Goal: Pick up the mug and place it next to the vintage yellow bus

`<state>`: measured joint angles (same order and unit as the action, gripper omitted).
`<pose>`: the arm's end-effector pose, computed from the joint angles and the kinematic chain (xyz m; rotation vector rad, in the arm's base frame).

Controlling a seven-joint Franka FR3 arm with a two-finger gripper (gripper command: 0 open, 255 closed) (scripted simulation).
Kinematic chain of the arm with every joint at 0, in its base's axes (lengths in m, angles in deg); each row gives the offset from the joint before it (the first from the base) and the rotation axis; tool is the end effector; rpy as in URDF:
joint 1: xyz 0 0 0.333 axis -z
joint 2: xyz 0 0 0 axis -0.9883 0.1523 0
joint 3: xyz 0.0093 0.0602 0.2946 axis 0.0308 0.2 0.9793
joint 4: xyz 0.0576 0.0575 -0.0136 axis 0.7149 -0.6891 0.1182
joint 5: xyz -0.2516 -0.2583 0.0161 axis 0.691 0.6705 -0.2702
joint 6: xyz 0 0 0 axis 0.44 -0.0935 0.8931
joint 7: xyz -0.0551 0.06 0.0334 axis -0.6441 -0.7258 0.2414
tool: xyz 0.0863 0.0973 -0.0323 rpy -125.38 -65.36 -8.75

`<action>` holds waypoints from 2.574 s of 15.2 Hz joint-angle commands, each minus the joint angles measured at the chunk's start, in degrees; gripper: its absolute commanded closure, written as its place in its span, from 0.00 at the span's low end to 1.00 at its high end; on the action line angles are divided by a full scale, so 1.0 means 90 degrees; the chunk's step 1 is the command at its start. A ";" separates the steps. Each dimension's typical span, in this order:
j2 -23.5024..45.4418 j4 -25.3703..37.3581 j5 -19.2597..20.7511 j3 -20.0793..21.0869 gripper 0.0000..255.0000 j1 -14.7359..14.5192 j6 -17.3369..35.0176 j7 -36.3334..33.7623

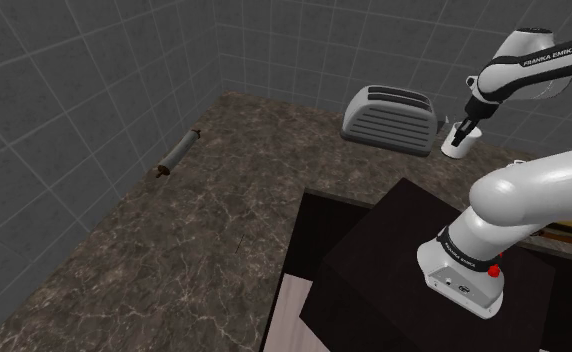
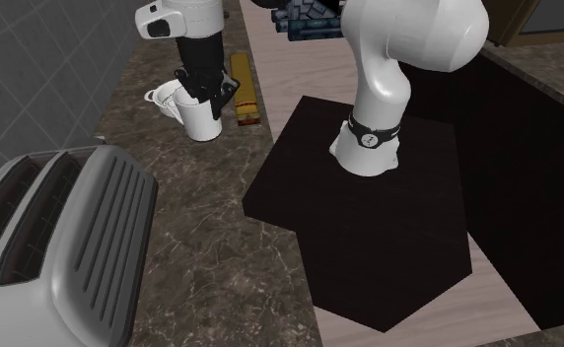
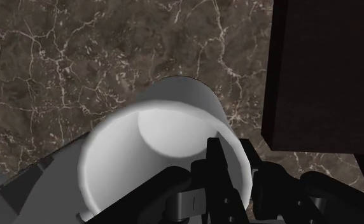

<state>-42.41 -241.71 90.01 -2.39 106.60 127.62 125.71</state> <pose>0.1634 -0.3105 0.3240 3.0747 -0.0479 -0.0224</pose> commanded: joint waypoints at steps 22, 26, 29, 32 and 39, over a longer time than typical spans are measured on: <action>0.1455 0.2291 -0.0407 -0.4539 1.00 -0.0582 0.0331 0.4602; 0.1617 0.3057 -0.0695 -0.6618 1.00 -0.2267 0.0260 0.5320; 0.1080 0.3751 -0.0223 -0.7725 1.00 -0.3206 -0.0042 0.5353; 0.0503 0.4506 0.0189 -0.8397 1.00 -0.3789 -0.0389 0.5430; -0.0762 0.6530 0.0762 -0.9423 1.00 -0.4840 -0.1248 0.5906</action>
<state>-47.85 -185.33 96.31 -86.19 64.14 117.35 178.18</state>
